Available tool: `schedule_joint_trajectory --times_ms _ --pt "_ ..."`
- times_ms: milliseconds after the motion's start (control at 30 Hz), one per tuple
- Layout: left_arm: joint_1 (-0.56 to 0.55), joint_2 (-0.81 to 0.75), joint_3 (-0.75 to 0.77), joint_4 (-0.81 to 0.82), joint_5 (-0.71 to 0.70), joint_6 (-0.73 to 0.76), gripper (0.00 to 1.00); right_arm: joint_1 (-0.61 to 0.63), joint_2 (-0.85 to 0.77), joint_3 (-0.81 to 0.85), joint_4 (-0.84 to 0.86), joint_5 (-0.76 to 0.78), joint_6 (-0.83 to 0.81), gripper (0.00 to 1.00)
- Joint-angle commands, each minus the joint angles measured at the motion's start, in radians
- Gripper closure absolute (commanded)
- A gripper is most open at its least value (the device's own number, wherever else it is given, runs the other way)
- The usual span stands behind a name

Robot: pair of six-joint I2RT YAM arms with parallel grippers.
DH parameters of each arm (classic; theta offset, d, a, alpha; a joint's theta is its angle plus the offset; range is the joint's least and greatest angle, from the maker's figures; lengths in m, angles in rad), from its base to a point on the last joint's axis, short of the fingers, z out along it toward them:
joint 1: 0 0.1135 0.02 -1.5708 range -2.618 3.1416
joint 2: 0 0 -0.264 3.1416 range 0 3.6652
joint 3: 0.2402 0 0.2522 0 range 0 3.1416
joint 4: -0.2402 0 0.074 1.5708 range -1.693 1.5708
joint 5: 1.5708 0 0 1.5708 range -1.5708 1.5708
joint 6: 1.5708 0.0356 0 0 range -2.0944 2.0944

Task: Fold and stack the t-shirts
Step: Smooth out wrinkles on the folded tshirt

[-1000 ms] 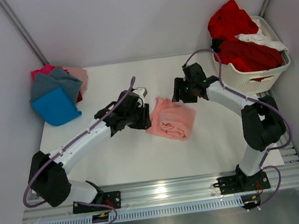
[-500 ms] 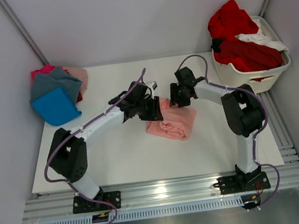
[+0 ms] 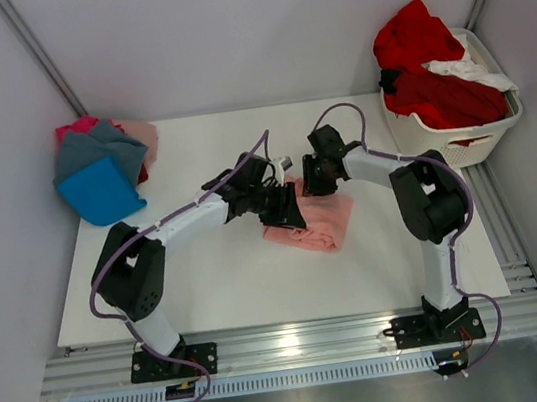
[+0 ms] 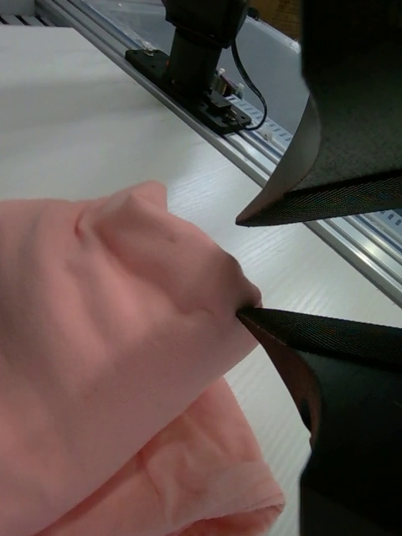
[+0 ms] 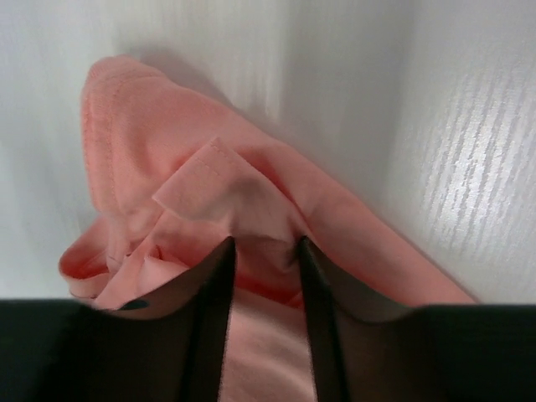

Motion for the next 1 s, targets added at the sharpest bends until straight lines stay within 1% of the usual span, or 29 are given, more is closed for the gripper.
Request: schedule_joint_trajectory --times_ms 0,100,267,433,533,667,833,967 --pt "-0.004 0.004 -0.050 -0.001 0.044 -0.005 0.52 0.009 -0.029 0.024 -0.035 0.015 -0.004 0.54" --pt "-0.010 -0.009 -0.059 -0.034 0.025 0.005 0.52 0.012 -0.066 0.028 -0.054 0.026 -0.021 0.47" --pt "-0.010 -0.034 -0.067 -0.102 -0.018 0.022 0.52 0.017 -0.115 0.013 -0.083 0.046 -0.033 0.44" --pt "-0.011 -0.029 -0.075 -0.142 -0.033 0.029 0.53 0.024 -0.141 -0.022 -0.069 0.028 -0.025 0.44" --pt "-0.011 -0.019 -0.064 -0.152 -0.036 0.029 0.53 0.034 -0.141 -0.022 -0.071 0.015 -0.025 0.46" --pt "-0.011 -0.006 -0.055 -0.154 -0.036 0.028 0.54 0.041 -0.138 -0.024 -0.051 -0.014 -0.028 0.46" --pt "-0.010 -0.005 -0.030 -0.148 -0.055 0.028 0.54 0.041 -0.089 -0.028 -0.001 -0.032 -0.041 0.47" --pt "-0.011 -0.019 -0.024 -0.090 -0.059 0.019 0.53 0.043 -0.042 -0.016 0.014 -0.049 -0.048 0.48"
